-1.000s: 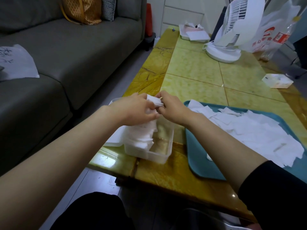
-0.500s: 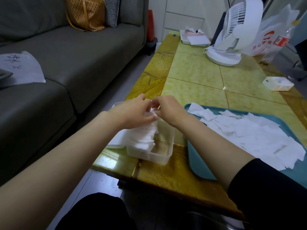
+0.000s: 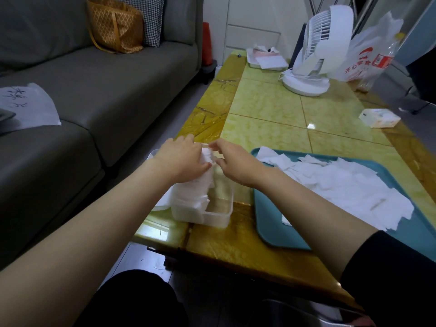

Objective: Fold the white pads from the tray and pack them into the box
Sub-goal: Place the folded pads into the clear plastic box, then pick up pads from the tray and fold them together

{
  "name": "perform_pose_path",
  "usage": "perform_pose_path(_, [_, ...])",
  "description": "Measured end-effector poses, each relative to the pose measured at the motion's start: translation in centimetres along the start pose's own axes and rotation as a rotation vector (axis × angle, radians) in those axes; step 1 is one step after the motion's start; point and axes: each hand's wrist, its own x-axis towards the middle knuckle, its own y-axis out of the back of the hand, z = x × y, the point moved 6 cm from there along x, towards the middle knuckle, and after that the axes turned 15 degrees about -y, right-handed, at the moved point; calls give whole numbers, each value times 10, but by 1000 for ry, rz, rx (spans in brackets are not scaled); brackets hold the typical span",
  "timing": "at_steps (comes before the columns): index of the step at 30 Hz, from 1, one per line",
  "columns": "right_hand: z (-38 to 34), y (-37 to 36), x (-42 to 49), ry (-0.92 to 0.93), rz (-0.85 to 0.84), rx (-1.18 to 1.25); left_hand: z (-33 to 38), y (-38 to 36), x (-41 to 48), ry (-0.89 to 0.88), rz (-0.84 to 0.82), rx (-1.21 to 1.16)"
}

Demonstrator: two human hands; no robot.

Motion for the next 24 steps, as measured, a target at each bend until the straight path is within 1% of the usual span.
perform_pose_path(2, [5, 13, -12, 28, 101, 15, 6, 6, 0, 8, 50, 78])
perform_pose_path(4, [18, 30, -28, 20, 223, 61, 22, 17, -2, -7, 163, 90])
perform_pose_path(6, [40, 44, -44, -27, 329, 72, 46, 26, -3, -44, 256, 45])
perform_pose_path(8, [67, 52, -58, -112, 365, 12, 76, 27, 0, -110, 286, 4])
perform_pose_path(10, [96, 51, -68, -229, 312, -123, 101, 20, 4, -159, 269, -30])
perform_pose_path(12, [123, 48, -79, -344, 200, -246, 123, 8, 9, -194, 208, -43])
perform_pose_path(14, [145, 42, -89, -429, 85, -304, 143, -7, 13, -232, 129, -49])
perform_pose_path(16, [161, 39, -98, -474, 21, -296, 161, -21, 16, -268, 65, -63])
perform_pose_path(19, [168, 39, -104, -473, 33, -248, 174, -36, 19, -294, 17, -67])
perform_pose_path(24, [168, 40, -105, -496, 133, -228, 177, -40, 25, -242, 38, -73])
